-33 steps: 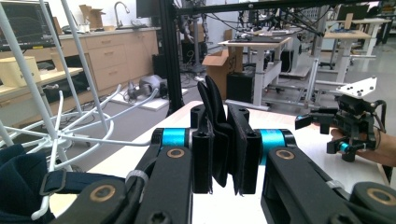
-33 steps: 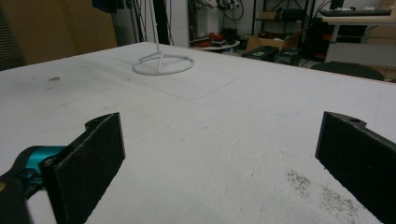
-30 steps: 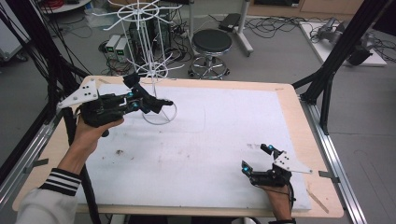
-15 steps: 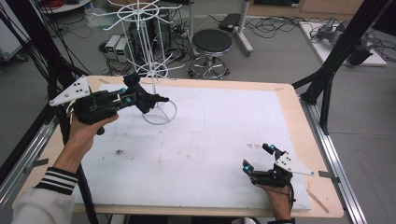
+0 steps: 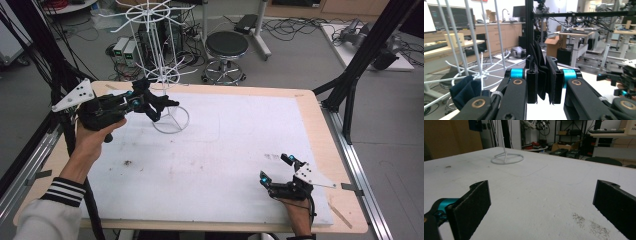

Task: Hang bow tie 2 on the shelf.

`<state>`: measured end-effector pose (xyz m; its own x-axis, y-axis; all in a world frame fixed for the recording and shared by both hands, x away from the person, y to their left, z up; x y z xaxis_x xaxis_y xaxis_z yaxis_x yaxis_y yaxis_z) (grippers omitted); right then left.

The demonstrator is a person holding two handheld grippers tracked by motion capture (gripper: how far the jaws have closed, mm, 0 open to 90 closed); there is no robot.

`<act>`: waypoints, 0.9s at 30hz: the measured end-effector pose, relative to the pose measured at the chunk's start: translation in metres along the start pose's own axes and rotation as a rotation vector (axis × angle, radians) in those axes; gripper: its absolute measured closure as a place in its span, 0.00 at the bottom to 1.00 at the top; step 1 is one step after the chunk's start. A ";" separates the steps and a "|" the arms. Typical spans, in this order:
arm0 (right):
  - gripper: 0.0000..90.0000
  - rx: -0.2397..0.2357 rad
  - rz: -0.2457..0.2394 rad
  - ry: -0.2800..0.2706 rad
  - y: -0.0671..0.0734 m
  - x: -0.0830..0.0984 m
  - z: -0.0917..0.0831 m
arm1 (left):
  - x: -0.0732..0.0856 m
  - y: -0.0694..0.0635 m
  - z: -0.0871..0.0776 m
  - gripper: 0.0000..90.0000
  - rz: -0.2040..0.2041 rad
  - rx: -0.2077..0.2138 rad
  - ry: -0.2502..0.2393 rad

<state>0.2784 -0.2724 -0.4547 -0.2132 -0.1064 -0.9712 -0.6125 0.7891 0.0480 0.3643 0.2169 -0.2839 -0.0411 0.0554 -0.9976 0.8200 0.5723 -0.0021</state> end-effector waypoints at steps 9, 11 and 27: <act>0.01 0.003 0.000 -0.006 -0.001 0.000 0.000 | -0.001 -0.004 0.003 0.89 -0.016 0.015 -0.007; 0.01 0.001 0.005 -0.007 -0.001 0.000 0.000 | -0.001 -0.005 0.004 0.89 -0.016 0.019 -0.009; 0.01 0.005 0.014 -0.001 0.000 0.000 -0.001 | -0.009 -0.006 0.001 0.89 -0.015 0.015 -0.037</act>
<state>0.2780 -0.2731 -0.4549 -0.2211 -0.0951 -0.9706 -0.6054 0.7936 0.0602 0.3599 0.2122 -0.2747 -0.0325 0.0170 -0.9993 0.8282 0.5602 -0.0174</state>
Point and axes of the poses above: each handheld gripper's, and its own axes: z roughly forward along the jaws, x roughly out of its underside, y roughly to its left, the point moved 3 cm from there along z, roughly forward along the jaws, and after that the axes turned 5 degrees about y, right-handed, at the moved point
